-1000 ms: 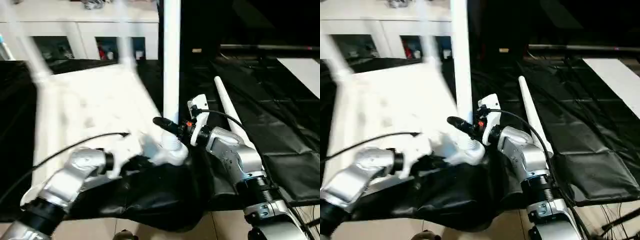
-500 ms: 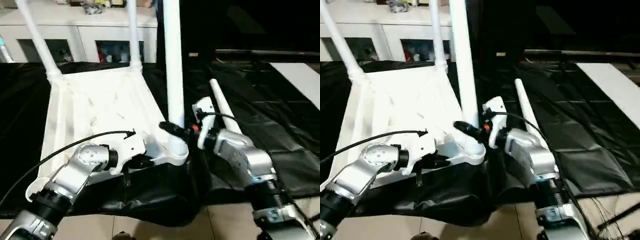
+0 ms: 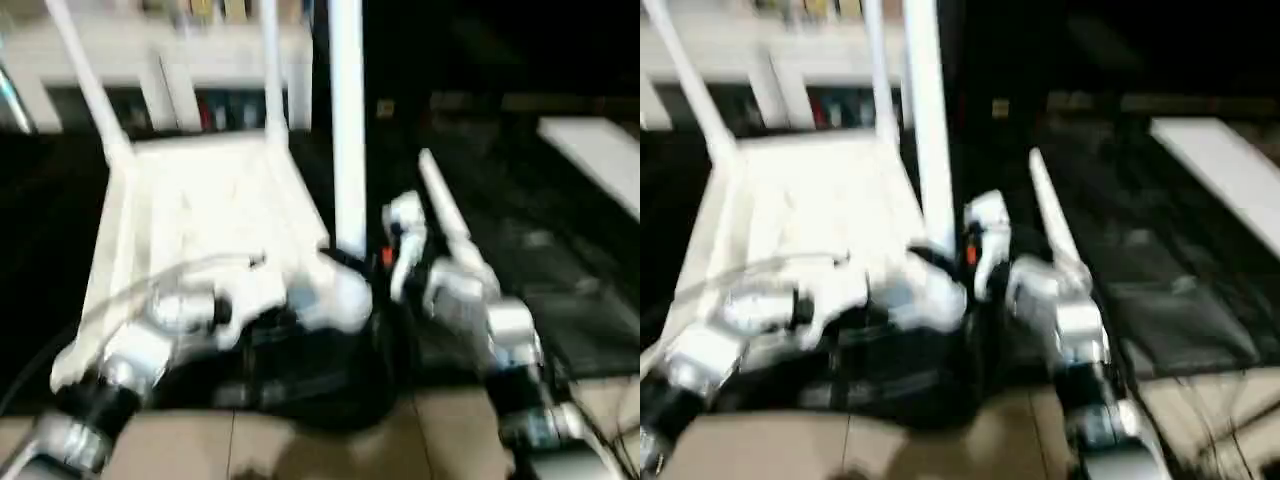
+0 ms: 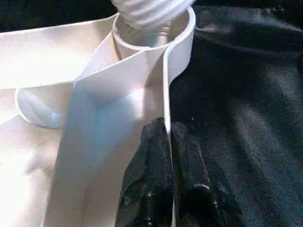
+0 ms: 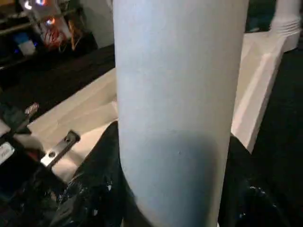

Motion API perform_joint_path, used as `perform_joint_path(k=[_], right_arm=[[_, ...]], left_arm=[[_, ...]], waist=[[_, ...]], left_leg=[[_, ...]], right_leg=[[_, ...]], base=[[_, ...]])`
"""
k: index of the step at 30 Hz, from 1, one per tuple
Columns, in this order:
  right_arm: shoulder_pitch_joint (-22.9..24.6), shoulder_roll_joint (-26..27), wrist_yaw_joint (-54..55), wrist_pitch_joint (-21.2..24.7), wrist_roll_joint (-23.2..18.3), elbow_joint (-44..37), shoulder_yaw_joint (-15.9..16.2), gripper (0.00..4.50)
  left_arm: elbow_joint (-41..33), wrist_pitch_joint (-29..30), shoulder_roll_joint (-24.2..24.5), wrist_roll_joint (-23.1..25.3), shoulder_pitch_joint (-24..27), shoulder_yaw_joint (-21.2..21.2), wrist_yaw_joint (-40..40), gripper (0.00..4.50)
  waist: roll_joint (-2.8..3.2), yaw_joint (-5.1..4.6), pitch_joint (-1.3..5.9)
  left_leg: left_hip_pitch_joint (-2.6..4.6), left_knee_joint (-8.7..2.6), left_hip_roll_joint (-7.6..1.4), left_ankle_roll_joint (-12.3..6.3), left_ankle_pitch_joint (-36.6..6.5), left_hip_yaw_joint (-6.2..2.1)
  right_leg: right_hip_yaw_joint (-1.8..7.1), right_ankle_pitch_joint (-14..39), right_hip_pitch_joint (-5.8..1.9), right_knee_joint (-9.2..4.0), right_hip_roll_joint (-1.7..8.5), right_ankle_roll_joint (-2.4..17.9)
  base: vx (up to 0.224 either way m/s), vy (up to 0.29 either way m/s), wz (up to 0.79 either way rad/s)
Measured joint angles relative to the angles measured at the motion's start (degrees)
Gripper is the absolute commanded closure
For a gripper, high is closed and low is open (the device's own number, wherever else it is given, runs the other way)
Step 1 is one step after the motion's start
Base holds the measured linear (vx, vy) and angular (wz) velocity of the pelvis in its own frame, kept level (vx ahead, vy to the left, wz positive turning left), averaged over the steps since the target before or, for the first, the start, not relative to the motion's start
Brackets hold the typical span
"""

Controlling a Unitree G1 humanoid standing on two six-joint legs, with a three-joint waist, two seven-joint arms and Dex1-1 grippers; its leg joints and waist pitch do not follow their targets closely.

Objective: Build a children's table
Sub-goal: Insert table leg to table base

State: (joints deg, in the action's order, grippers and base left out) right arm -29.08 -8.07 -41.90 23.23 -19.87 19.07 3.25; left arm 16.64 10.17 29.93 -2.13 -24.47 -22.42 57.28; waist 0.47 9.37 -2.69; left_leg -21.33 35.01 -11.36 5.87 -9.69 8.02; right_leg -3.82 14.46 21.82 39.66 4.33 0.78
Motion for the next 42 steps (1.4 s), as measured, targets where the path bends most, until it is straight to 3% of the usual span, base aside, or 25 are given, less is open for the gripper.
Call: perform_joint_path(k=[3, 14, 29, 36, 42], right_arm=[[0.00, -0.04, 0.09, -0.41, -0.01, 0.01, -0.68, 2.64], [-0.03, -0.90, -1.06, -0.87, 0.71, 2.51, 0.07, 2.64], [-4.36, 2.82, -1.19, -9.01, 1.43, 15.51, -1.79, 2.64], [-3.59, 3.33, -2.44, -11.90, 0.20, 17.25, -3.13, 2.64], [-0.04, 4.44, -3.94, -16.89, -1.81, 17.35, -5.88, 2.64]], left_arm=[[0.02, -0.24, -0.04, 0.00, -0.01, 0.03, 0.04, 4.50], [2.25, -1.68, 0.04, 0.34, -1.29, 0.12, 0.68, 4.50], [2.43, -2.46, 0.16, 0.84, -1.30, 0.22, 0.93, 4.50], [2.43, -2.45, 0.13, 0.88, -1.30, 0.22, 0.75, 4.50], [2.69, -2.46, -0.37, 0.83, -1.31, 0.22, 0.71, 4.50]], waist=[[0.01, -0.46, 0.01], [0.02, -0.93, 0.00], [-0.04, -1.14, 0.02], [-0.05, -1.14, 0.03], [0.03, -1.08, 0.03]], left_leg=[[-0.03, -0.48, 0.01, 0.00, 0.01, 0.28], [-0.02, -0.71, 0.01, -0.01, 0.02, 0.35], [-0.02, -0.87, -0.05, -0.01, 0.01, 0.49], [-0.01, -0.92, -0.08, -0.01, 0.01, 0.53], [0.09, -1.28, -0.09, -0.01, 0.01, 0.69]], right_leg=[[0.06, -0.43, -0.08, -0.87, 0.01, -0.18], [0.08, -0.40, -0.04, -0.98, 0.02, -0.28], [0.07, -0.41, -0.07, -1.23, 0.02, -0.27], [0.07, -0.41, -0.08, -1.29, 0.02, -0.28], [0.07, -0.42, -0.29, -1.70, 0.02, -0.27]], base=[[0.000, 0.000, 0.00], [0.000, 0.000, 0.00], [0.000, 0.000, 0.00], [0.000, 0.000, 0.00], [0.000, 0.000, 0.00]])
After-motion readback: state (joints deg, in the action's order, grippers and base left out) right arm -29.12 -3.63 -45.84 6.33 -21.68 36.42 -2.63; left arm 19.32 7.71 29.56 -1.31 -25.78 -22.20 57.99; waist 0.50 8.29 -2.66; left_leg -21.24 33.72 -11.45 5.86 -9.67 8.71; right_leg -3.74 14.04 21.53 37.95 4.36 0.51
